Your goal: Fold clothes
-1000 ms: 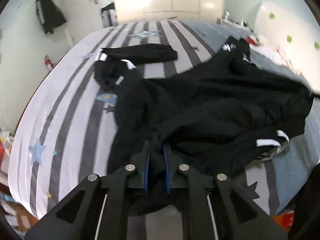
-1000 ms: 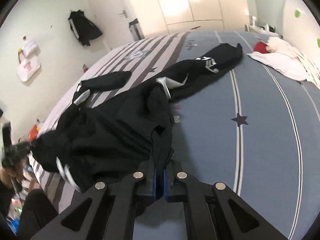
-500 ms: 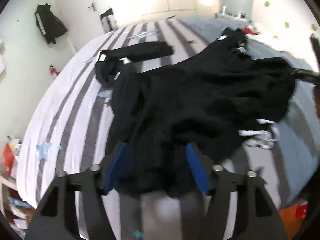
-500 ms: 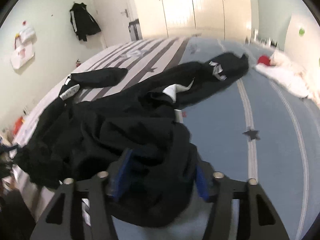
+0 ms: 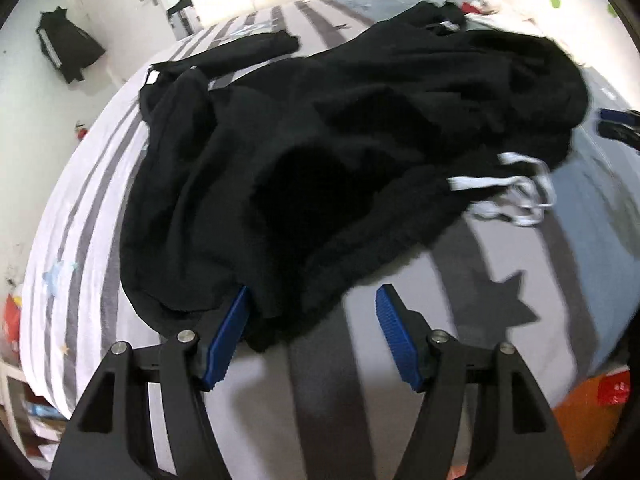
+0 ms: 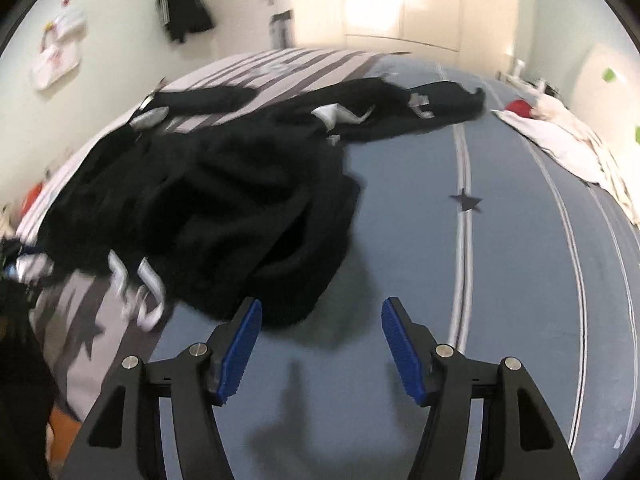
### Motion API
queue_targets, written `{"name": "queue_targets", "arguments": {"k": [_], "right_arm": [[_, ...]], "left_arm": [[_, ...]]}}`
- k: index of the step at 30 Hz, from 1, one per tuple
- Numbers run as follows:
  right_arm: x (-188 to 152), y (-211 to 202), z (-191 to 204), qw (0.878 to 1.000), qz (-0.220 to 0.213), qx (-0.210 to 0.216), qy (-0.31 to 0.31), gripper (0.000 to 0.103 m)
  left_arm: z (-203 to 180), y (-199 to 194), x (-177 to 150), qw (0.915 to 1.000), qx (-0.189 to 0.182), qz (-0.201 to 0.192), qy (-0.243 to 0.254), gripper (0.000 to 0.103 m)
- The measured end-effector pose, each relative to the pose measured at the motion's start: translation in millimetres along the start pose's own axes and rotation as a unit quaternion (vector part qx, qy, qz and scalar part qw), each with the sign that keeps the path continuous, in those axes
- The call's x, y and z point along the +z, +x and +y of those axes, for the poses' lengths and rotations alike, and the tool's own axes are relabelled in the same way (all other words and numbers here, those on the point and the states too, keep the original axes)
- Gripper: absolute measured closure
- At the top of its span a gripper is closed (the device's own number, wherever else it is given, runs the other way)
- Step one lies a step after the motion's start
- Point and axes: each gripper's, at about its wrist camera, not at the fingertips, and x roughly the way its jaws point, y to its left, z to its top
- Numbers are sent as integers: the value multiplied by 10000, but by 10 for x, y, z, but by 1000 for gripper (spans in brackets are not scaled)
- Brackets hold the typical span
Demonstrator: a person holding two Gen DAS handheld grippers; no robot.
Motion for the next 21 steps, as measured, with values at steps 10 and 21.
{"name": "queue_targets", "arguments": {"k": [10, 21], "right_arm": [[-16, 396, 198, 9977, 358, 570, 94, 44], [186, 724, 582, 9812, 399, 1775, 650, 42]], "left_arm": [[612, 67, 160, 9968, 179, -139, -771, 93], [1136, -202, 163, 9927, 202, -387, -1125, 94]]}}
